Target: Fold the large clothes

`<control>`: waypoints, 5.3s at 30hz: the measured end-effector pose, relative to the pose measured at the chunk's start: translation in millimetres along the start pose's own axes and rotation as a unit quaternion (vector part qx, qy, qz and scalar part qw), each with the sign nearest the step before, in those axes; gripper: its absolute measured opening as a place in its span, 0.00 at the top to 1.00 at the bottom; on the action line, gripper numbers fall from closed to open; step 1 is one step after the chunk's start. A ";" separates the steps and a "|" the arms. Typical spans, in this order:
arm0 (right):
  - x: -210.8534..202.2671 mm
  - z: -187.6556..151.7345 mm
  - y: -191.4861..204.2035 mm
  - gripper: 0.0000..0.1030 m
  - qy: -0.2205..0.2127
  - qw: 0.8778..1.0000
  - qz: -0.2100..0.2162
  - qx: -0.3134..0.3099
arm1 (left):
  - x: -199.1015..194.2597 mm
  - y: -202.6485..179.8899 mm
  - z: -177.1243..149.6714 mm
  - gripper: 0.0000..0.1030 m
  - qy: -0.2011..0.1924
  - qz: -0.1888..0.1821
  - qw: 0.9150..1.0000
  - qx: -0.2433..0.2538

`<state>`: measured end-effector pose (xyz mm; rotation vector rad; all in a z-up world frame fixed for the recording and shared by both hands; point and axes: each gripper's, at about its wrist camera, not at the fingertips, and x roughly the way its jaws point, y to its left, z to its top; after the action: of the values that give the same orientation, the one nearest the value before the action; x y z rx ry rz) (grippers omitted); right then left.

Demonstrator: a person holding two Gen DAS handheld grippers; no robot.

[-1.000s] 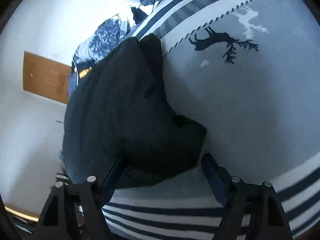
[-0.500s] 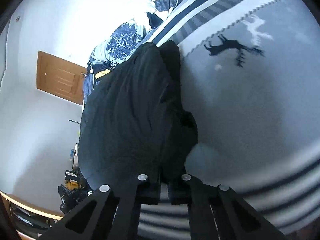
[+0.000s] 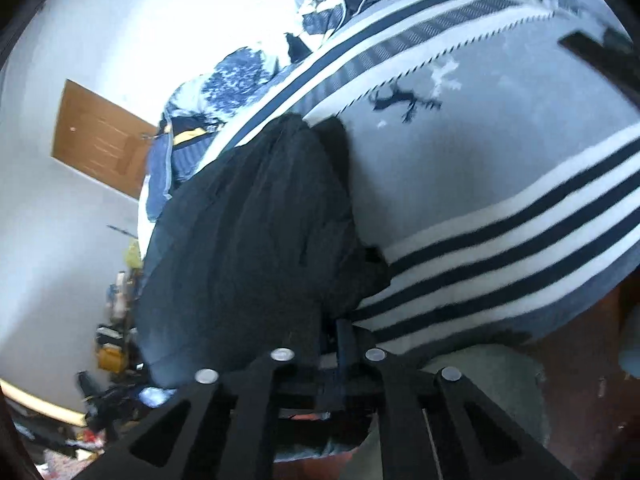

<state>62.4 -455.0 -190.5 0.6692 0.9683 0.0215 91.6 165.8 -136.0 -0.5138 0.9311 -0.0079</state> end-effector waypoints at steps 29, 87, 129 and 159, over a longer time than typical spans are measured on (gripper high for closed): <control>139.6 198.0 104.1 0.98 0.073 0.992 -0.025 -0.096 | 154.1 -83.8 163.1 0.97 0.011 0.064 0.988 0.137; 279.8 160.1 210.2 0.25 0.050 0.977 -0.106 -0.176 | 220.2 -75.3 138.9 0.08 -0.010 0.123 0.990 0.071; 178.0 140.3 111.8 0.23 0.015 0.981 -0.127 -0.146 | 144.6 -54.3 95.6 0.00 -0.068 0.115 0.989 0.059; 49.2 -1.6 5.5 0.98 0.006 0.990 -0.136 -0.042 | 73.4 7.4 -9.3 1.00 0.021 0.159 0.987 0.000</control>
<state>91.4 -434.7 -225.2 0.4560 1.0573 -0.1743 127.4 152.0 -199.7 -0.3613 1.0471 0.2714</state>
